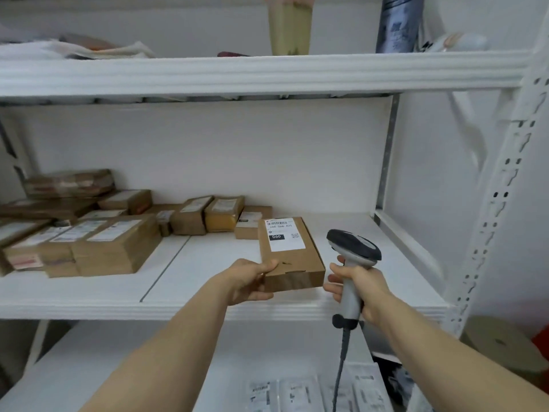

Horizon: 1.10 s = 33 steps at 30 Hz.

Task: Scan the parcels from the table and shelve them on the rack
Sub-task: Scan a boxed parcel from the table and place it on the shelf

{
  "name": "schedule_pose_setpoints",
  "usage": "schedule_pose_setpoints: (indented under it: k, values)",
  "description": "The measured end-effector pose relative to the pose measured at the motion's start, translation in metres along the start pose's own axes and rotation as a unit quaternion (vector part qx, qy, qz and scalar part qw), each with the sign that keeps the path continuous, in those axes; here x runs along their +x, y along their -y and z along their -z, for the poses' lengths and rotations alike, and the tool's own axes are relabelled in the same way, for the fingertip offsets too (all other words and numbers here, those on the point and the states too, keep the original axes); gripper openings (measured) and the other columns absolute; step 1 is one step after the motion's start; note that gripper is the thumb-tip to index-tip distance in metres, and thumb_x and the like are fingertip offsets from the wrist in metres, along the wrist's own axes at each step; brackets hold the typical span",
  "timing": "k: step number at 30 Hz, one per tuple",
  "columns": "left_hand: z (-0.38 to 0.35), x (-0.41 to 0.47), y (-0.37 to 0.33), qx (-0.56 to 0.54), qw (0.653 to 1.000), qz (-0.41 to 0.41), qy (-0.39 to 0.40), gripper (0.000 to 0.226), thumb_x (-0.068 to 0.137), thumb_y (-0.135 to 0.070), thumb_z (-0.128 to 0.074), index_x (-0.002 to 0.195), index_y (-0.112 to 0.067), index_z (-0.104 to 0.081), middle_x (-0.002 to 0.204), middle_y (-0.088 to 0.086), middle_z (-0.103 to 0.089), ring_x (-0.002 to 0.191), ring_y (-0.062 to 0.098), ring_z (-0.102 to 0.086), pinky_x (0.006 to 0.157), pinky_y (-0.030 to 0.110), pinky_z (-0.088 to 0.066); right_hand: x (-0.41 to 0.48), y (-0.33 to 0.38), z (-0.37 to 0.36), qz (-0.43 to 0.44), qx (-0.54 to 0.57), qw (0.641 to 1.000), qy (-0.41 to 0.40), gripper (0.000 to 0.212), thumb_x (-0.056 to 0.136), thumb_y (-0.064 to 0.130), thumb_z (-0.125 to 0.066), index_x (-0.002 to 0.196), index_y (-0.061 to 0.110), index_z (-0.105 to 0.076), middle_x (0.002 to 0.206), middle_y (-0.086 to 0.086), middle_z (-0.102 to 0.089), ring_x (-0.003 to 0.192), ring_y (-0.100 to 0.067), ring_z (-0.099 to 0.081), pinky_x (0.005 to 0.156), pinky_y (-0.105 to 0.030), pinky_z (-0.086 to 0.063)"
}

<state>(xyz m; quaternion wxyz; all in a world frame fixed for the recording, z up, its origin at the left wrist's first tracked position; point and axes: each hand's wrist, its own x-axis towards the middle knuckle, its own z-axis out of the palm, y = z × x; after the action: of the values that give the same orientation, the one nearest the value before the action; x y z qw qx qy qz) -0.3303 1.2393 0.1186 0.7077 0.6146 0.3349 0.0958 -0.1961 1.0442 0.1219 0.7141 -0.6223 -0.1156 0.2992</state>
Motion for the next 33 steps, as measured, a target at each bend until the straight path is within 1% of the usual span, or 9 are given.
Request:
schedule_pose_setpoints:
  k: [10,15,19,21,23,25,27,29,33]
  values:
    - [0.0,0.095,-0.013,0.052,0.997,0.041,-0.024,0.044,0.087,-0.028,-0.07,0.117,0.002,-0.058,0.099,0.015,-0.07,0.085,0.026,-0.07,0.062,0.035,-0.058,0.074,0.015,-0.009,-0.03,-0.031,0.999,0.003,0.023,0.081,0.004,-0.07,0.103,0.01,-0.065,0.076,-0.015,-0.071,0.055,-0.025,-0.066,0.049,-0.027,-0.046]
    - [0.005,0.139,-0.021,0.07,0.996,0.055,-0.008,0.044,0.089,-0.026,-0.067,0.12,0.005,-0.057,0.112,0.021,-0.067,0.089,0.031,-0.068,0.08,0.046,-0.058,0.103,0.019,-0.022,-0.028,-0.041,0.999,-0.006,0.021,0.082,0.003,-0.069,0.101,0.008,-0.064,0.068,-0.013,-0.07,0.052,-0.024,-0.064,0.049,-0.027,-0.047]
    - [0.007,0.174,-0.032,0.108,0.993,0.028,-0.028,0.04,0.093,-0.026,-0.062,0.117,0.004,-0.054,0.105,0.019,-0.066,0.085,0.032,-0.066,0.075,0.043,-0.058,0.125,0.022,-0.038,-0.027,-0.046,0.998,-0.013,0.02,0.082,0.002,-0.068,0.101,0.007,-0.063,0.069,-0.015,-0.069,0.053,-0.023,-0.061,0.051,-0.028,-0.045]
    - [0.002,0.187,-0.041,0.318,0.943,-0.02,-0.099,0.03,0.097,-0.029,-0.052,0.112,-0.004,-0.055,0.102,0.014,-0.065,0.09,0.032,-0.065,0.077,0.04,-0.057,0.137,0.024,-0.046,-0.026,-0.046,0.998,-0.024,0.019,0.082,0.0,-0.068,0.1,0.007,-0.064,0.069,-0.016,-0.069,0.052,-0.023,-0.061,0.05,-0.027,-0.045]
    - [-0.003,0.194,-0.048,0.559,0.804,-0.074,-0.191,0.045,0.093,-0.039,-0.049,0.127,-0.01,-0.048,0.124,0.013,-0.055,0.113,0.03,-0.054,0.086,0.039,-0.05,0.148,0.025,-0.053,-0.028,-0.057,0.997,-0.034,0.018,0.083,0.001,-0.068,0.099,0.007,-0.064,0.071,-0.016,-0.069,0.051,-0.023,-0.062,0.05,-0.027,-0.046]
    - [-0.006,0.203,-0.049,0.663,0.715,-0.168,-0.145,0.068,0.085,-0.056,-0.05,0.139,-0.018,-0.037,0.136,0.011,-0.041,0.126,0.03,-0.039,0.095,0.042,-0.042,0.155,0.026,-0.06,-0.034,-0.069,0.996,-0.035,0.015,0.082,0.002,-0.068,0.096,0.008,-0.065,0.072,-0.016,-0.07,0.05,-0.021,-0.062,0.051,-0.027,-0.046]
    - [-0.007,0.212,-0.048,0.688,0.687,-0.235,0.009,0.074,0.08,-0.057,-0.057,0.143,-0.028,-0.031,0.136,0.009,-0.038,0.127,0.03,-0.037,0.099,0.043,-0.042,0.162,0.026,-0.066,-0.04,-0.076,0.996,-0.028,0.013,0.081,0.003,-0.068,0.092,0.009,-0.064,0.07,-0.015,-0.069,0.049,-0.021,-0.06,0.049,-0.026,-0.044]
    - [-0.006,0.22,-0.047,0.721,0.641,-0.248,0.086,0.065,0.084,-0.041,-0.06,0.141,-0.035,-0.031,0.126,0.009,-0.041,0.117,0.031,-0.047,0.092,0.042,-0.047,0.169,0.027,-0.071,-0.043,-0.082,0.995,-0.019,0.013,0.081,0.004,-0.068,0.091,0.01,-0.063,0.069,-0.014,-0.069,0.047,-0.021,-0.058,0.048,-0.025,-0.043]
    - [-0.004,0.241,-0.054,0.748,0.611,-0.257,0.033,0.042,0.092,-0.018,-0.054,0.132,-0.023,-0.041,0.118,0.012,-0.049,0.109,0.033,-0.054,0.088,0.042,-0.049,0.182,0.034,-0.082,-0.042,-0.089,0.995,-0.005,0.013,0.081,0.003,-0.068,0.09,0.008,-0.061,0.068,-0.014,-0.068,0.046,-0.02,-0.057,0.048,-0.025,-0.043]
